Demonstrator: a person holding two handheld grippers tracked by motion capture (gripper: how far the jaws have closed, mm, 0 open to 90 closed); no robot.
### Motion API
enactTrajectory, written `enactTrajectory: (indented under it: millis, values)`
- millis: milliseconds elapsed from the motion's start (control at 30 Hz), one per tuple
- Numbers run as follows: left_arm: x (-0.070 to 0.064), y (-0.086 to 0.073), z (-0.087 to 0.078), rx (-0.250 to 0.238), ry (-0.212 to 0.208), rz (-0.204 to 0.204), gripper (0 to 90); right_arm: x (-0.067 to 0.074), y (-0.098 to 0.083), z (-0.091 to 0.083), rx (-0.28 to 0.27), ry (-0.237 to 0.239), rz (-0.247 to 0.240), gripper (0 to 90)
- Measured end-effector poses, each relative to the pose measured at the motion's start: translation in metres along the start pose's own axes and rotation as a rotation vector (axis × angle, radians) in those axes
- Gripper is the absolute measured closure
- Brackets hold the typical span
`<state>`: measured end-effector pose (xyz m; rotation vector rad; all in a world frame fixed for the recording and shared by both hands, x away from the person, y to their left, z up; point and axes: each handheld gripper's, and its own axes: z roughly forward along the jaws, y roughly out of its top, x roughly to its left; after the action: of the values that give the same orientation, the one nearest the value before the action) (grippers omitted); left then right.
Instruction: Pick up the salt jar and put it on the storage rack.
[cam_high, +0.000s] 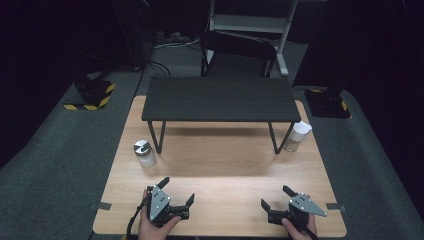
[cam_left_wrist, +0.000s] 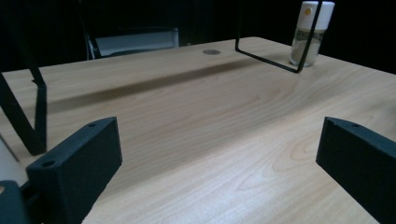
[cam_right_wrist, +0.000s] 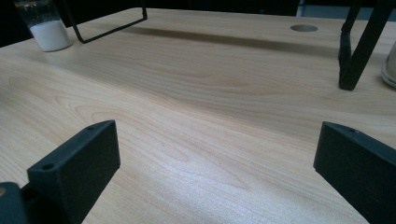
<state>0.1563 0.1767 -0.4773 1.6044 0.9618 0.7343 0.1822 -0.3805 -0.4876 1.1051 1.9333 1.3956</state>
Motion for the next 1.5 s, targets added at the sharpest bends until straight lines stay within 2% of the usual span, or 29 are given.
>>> enactTrajectory:
  millis: [167, 233, 400, 567, 667, 733, 867, 900, 967, 1067, 1167, 1300, 1500]
  values:
    - [0.001, 0.007, -0.001, -0.022, 0.043, 0.003, 0.6, 0.000, 0.000, 0.000, -0.002, 0.003, -0.005, 0.4]
    - [0.002, 0.007, -0.002, -0.041, 0.073, 0.000, 0.6, 0.000, 0.000, 0.000, -0.001, 0.004, -0.010, 0.4]
    - [0.009, 0.010, -0.003, -0.053, 0.157, -0.020, 0.6, -0.001, 0.000, 0.000, 0.000, 0.008, -0.008, 0.4]
    - [0.021, 0.008, 0.001, -0.041, 0.250, -0.037, 0.6, -0.001, 0.000, 0.000, 0.000, 0.009, -0.009, 0.4]
    - [0.029, 0.006, 0.003, -0.037, 0.279, -0.039, 0.6, -0.001, 0.000, 0.000, 0.001, 0.010, -0.009, 0.4]
    - [0.034, 0.003, 0.005, -0.037, 0.302, -0.056, 0.6, -0.001, 0.000, 0.000, 0.002, 0.009, -0.008, 0.4]
    - [0.044, 0.001, 0.014, -0.013, 0.355, -0.066, 0.6, -0.001, 0.000, 0.000, 0.001, 0.009, -0.001, 0.4]
    - [0.050, 0.000, 0.019, -0.003, 0.374, -0.074, 0.8, -0.002, 0.000, 0.000, 0.001, 0.010, 0.001, 0.4]
    - [0.054, 0.000, 0.022, 0.006, 0.379, -0.077, 0.9, -0.002, 0.000, 0.000, 0.002, 0.009, 0.001, 0.4]
    - [0.063, 0.000, 0.034, 0.043, 0.410, -0.109, 1.7, -0.003, 0.000, -0.001, 0.000, 0.007, 0.009, 0.4]
    - [0.074, -0.002, 0.045, 0.069, 0.416, -0.136, 3.5, -0.002, 0.000, -0.001, 0.002, 0.009, 0.003, 0.4]
    - [0.085, -0.005, 0.053, 0.064, 0.400, -0.161, 4.0, -0.002, 0.000, -0.001, 0.001, 0.007, 0.002, 0.4]
    - [0.093, -0.008, 0.060, 0.058, 0.390, -0.207, 8.6, -0.001, -0.001, -0.001, -0.002, 0.005, 0.004, 0.4]
